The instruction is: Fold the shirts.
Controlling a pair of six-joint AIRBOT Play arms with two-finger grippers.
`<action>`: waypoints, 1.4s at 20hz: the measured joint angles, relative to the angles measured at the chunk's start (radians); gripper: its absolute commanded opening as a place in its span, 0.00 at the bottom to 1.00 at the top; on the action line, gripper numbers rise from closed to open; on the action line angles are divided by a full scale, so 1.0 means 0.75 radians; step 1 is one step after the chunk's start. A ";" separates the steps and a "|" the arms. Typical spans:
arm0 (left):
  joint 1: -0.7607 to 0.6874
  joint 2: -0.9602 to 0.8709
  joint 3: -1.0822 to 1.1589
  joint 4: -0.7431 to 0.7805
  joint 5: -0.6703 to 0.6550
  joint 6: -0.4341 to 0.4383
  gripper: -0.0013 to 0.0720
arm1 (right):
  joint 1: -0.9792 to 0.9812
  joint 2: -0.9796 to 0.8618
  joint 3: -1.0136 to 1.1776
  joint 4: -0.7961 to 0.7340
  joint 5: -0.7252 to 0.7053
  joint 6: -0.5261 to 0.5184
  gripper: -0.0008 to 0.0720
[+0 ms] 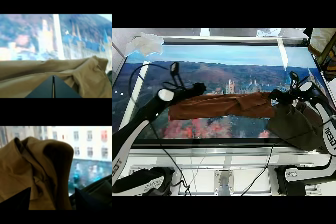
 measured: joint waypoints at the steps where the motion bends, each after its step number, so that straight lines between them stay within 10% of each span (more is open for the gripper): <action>1: -0.019 -0.045 0.060 0.017 -0.022 0.004 0.03 | -0.002 -0.023 -0.003 0.026 0.006 -0.005 0.87; 9: -0.063 -0.245 0.332 0.141 -0.211 -0.019 0.03 | -0.006 -0.164 -0.007 0.246 0.025 -0.103 0.84; 14: -0.066 -0.268 0.357 0.368 -0.316 -0.181 0.03 | -0.005 -0.196 -0.010 0.421 0.040 -0.219 0.33; 15: -0.066 -0.274 0.359 0.403 -0.339 -0.208 0.03 | -0.005 -0.197 -0.009 0.450 0.041 -0.230 0.04; 28: -0.202 -0.496 0.457 0.513 -0.538 -0.307 0.03 | -0.064 -0.021 0.078 0.340 0.163 -0.212 0.05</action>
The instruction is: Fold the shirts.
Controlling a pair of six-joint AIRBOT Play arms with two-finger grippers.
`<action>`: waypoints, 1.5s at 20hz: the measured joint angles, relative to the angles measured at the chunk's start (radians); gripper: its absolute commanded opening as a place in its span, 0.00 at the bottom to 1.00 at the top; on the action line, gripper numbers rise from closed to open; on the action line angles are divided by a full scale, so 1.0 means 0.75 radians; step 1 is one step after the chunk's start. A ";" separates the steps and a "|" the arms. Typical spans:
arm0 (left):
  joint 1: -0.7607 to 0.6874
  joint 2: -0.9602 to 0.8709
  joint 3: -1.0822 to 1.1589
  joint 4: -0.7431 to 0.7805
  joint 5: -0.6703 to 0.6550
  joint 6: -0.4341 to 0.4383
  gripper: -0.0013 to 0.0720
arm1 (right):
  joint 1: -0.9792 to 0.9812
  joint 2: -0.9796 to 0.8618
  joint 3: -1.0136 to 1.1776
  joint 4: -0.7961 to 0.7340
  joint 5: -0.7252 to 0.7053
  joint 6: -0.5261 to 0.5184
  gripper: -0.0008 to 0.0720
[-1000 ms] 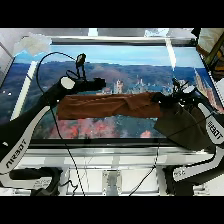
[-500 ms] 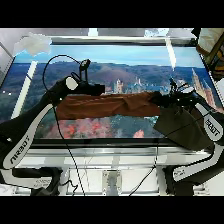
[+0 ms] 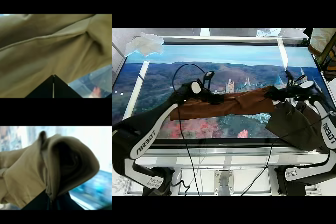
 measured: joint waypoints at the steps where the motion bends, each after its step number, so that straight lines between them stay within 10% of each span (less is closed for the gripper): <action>1: -0.015 -0.022 0.020 0.002 -0.007 -0.001 0.03 | -0.026 0.031 0.002 -0.023 0.026 0.008 0.05; 30: -0.382 -0.535 0.654 -0.010 -0.108 -0.061 0.03 | -0.311 0.667 0.007 -0.103 0.421 -0.056 0.05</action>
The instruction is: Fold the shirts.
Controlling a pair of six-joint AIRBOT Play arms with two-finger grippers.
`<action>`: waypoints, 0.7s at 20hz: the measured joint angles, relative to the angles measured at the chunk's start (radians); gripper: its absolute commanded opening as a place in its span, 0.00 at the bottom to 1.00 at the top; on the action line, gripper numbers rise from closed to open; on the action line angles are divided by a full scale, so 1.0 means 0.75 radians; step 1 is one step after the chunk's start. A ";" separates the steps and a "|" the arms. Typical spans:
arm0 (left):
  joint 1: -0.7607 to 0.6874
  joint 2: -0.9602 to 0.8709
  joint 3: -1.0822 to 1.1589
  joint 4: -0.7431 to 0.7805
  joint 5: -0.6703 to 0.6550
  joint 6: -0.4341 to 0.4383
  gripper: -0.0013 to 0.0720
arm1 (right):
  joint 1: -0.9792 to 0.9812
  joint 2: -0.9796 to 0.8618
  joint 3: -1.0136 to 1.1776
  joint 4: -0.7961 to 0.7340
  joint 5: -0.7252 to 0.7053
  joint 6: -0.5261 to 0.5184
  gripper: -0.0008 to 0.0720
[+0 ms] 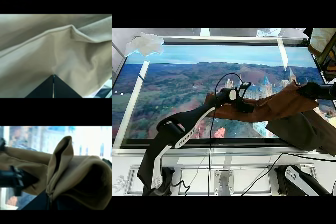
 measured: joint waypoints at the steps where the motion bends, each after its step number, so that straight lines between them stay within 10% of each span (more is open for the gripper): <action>1: -0.009 -0.013 0.012 -0.006 -0.001 -0.004 0.03 | 0.022 0.002 0.000 0.012 -0.010 -0.004 0.05; 14: 0.325 0.369 0.346 0.654 -0.172 -0.110 0.03 | 0.648 -0.123 0.000 0.087 -0.492 0.090 0.05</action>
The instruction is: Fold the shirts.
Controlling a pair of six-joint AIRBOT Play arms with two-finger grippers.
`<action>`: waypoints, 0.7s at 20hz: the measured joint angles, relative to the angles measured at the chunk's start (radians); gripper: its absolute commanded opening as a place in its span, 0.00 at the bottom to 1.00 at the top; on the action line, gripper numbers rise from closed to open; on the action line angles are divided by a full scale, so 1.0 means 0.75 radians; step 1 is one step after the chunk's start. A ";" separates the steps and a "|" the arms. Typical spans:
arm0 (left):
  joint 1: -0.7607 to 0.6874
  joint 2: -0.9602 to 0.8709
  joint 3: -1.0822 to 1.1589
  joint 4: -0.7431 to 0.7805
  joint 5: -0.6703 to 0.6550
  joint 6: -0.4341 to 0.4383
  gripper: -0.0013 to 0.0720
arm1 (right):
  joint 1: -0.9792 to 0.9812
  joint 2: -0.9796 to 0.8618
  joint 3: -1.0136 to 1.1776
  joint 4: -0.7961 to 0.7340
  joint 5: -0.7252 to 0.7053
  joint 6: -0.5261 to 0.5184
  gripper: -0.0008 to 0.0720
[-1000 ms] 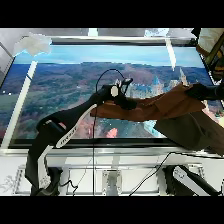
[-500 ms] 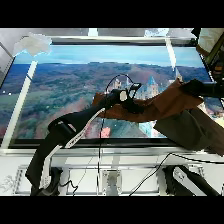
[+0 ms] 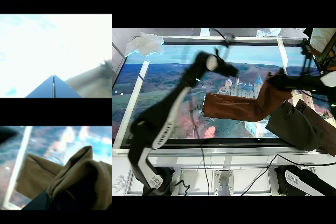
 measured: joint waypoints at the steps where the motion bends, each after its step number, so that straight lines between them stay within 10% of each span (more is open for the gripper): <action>1: 0.047 0.053 0.001 0.041 -0.025 -0.008 0.03 | 0.075 -0.032 0.000 0.026 -0.070 0.009 0.04; 9: 0.299 0.268 -0.062 0.156 -0.263 0.004 0.03 | 0.681 -0.361 -0.001 0.336 -0.731 0.029 0.11; 11: 0.315 0.278 -0.079 0.169 -0.308 0.027 0.03 | 0.770 -0.423 0.000 0.377 -0.897 0.038 0.72; 12: 0.320 0.280 -0.083 0.175 -0.323 0.034 0.03 | 0.794 -0.443 0.001 0.390 -0.958 0.049 0.87; 14: 0.327 0.285 -0.090 0.189 -0.343 0.048 0.03 | 0.807 -0.465 0.001 0.402 -0.999 0.073 0.87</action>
